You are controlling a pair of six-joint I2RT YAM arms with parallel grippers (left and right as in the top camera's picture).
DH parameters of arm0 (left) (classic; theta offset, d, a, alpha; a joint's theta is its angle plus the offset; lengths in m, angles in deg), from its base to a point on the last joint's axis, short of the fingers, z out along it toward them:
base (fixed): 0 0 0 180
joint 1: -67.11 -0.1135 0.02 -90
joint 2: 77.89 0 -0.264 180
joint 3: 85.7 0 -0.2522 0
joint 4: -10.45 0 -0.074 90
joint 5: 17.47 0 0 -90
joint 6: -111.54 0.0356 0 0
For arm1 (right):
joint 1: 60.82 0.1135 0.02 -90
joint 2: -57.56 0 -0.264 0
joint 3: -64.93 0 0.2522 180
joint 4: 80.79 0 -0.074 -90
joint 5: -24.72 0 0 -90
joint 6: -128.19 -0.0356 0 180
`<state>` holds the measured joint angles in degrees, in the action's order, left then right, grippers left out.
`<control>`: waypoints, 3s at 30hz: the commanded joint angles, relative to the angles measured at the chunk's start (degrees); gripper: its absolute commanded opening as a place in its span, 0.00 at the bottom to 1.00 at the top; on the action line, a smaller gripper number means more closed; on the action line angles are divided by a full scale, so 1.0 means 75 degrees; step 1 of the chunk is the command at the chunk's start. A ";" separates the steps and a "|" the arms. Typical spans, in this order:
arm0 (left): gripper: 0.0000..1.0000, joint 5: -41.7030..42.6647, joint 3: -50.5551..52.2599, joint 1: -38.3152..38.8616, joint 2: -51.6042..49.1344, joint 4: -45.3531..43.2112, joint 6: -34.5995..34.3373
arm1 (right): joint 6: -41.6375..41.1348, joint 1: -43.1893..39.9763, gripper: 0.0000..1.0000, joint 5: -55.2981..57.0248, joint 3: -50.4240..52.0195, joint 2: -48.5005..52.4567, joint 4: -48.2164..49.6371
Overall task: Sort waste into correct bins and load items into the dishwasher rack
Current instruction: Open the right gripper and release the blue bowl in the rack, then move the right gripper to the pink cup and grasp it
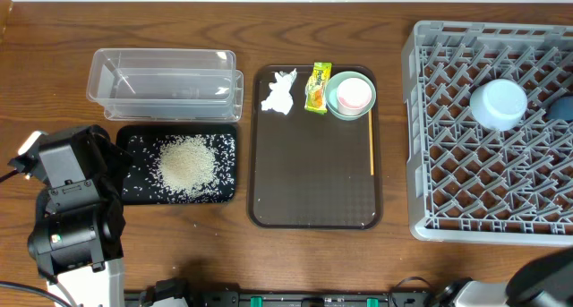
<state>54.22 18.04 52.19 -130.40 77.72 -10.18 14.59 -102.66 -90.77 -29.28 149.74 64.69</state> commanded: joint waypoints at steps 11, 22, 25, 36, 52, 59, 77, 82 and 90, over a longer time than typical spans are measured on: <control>0.91 -0.0020 -0.0140 -0.0038 0.0020 0.0003 -0.0064 | 0.0236 -0.0198 0.24 0.2052 -0.0012 0.0484 -0.1329; 0.91 -0.0020 -0.0140 -0.0038 0.0020 0.0003 -0.0064 | -0.0627 -0.0411 0.31 0.1862 -0.0015 -0.1425 -0.2495; 0.91 -0.0020 -0.0140 -0.0038 0.0020 0.0003 -0.0061 | -0.0621 -0.0364 0.58 0.1029 -0.0015 -0.2008 -0.2326; 0.91 -0.0020 -0.0140 -0.0038 0.0020 0.0003 -0.0064 | -0.0020 0.2597 0.91 -0.1705 -0.0015 -0.2532 -0.1192; 0.91 -0.0020 -0.0140 -0.0038 0.0020 0.0003 -0.0064 | 0.2159 0.8486 0.80 0.3672 -0.4395 0.2841 -0.5112; 0.91 -0.0020 -0.0140 -0.0038 0.0020 0.0003 -0.0061 | 0.1545 0.9136 0.47 0.4884 -0.5071 0.4077 -0.5633; 0.91 -0.0020 -0.0140 -0.0038 0.0020 0.0003 -0.0064 | 0.1151 0.9157 0.37 0.4491 -0.5050 0.4986 -0.6035; 0.91 -0.0020 -0.0140 -0.0038 0.0020 0.0003 -0.0064 | 0.1148 0.9125 0.33 0.4628 -0.5050 0.5155 -0.6024; 0.91 -0.0020 -0.0140 -0.0038 0.0020 0.0003 -0.0064 | 0.1145 0.9133 0.04 0.4596 -0.5062 0.5152 -0.6015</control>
<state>54.22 18.04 52.19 -130.40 77.75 -10.18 23.60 -33.90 -57.14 -66.06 188.41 19.67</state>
